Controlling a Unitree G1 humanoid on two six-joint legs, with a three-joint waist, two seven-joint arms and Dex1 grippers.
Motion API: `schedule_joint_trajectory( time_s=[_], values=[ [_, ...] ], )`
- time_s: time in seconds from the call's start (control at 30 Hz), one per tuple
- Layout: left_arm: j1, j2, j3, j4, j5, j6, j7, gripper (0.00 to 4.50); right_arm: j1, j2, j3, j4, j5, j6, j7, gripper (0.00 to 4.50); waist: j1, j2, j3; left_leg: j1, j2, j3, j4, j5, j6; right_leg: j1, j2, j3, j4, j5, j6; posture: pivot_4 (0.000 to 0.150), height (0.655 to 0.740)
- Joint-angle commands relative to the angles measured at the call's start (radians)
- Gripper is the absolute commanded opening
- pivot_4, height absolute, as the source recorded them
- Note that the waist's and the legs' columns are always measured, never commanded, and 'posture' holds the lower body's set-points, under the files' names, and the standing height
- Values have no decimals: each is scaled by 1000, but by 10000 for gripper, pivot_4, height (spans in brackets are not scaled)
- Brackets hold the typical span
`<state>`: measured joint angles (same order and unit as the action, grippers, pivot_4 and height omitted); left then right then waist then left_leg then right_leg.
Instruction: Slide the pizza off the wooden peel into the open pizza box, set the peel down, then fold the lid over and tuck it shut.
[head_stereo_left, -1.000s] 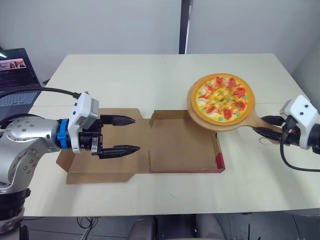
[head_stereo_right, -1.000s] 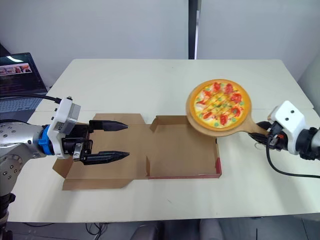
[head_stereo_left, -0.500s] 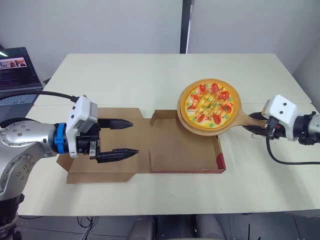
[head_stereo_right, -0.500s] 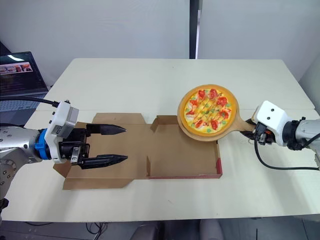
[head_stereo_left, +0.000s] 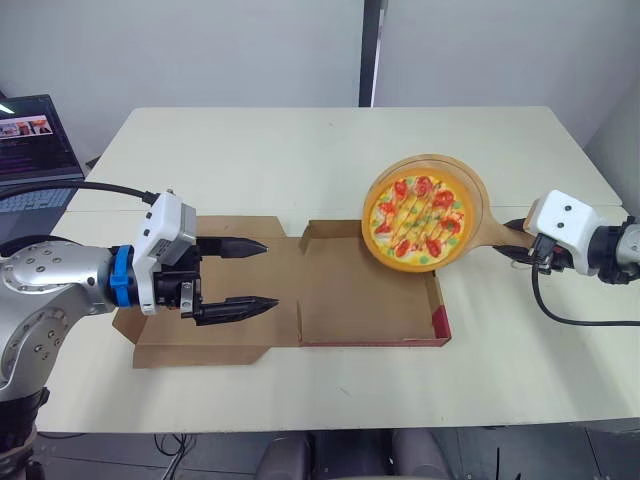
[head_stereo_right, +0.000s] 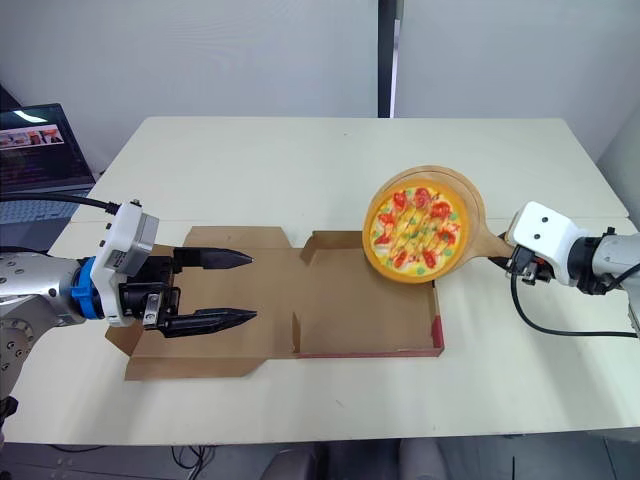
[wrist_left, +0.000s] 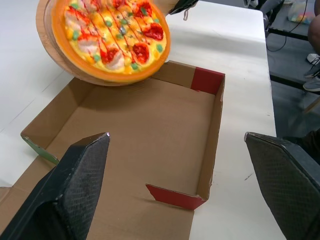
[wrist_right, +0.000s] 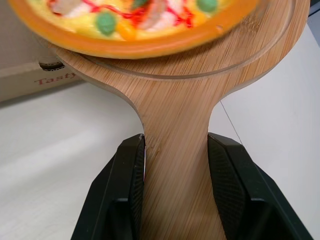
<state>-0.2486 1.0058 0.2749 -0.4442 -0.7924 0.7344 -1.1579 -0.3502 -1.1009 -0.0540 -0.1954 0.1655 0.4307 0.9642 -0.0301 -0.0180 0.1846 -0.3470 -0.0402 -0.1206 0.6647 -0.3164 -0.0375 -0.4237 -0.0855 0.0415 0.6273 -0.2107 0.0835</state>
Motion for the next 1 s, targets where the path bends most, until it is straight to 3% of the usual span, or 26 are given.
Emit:
schedule_joint_trajectory(
  time_s=[0.03, 0.63, 1.0],
  values=[
    [-16, 8, 1, -30, -17, -7, 3, 45000, -55, -7, -49, -14, -8, -37, -16, 15859, 0, 0, 0, 0, 0, 0, 0, 0, 0, 0, 0, 0, 0, 0, 0, 1500, 7400],
    [-18, 3, -10, -34, -20, -10, -6, 45000, -136, 7, -94, 120, -83, -62, -90, 15858, -1, 0, 0, 0, 0, 0, 0, 0, 0, 0, 0, 0, 0, 0, 0, 1500, 7400],
    [-42, -18, -12, -19, -57, -5, 12, 45000, 150, 77, -420, -51, 58, 193, -116, 15858, 3, 0, 0, 0, 0, -1, 0, 0, 0, 1, 0, 0, 0, 0, 0, 1500, 7400]
  ],
)
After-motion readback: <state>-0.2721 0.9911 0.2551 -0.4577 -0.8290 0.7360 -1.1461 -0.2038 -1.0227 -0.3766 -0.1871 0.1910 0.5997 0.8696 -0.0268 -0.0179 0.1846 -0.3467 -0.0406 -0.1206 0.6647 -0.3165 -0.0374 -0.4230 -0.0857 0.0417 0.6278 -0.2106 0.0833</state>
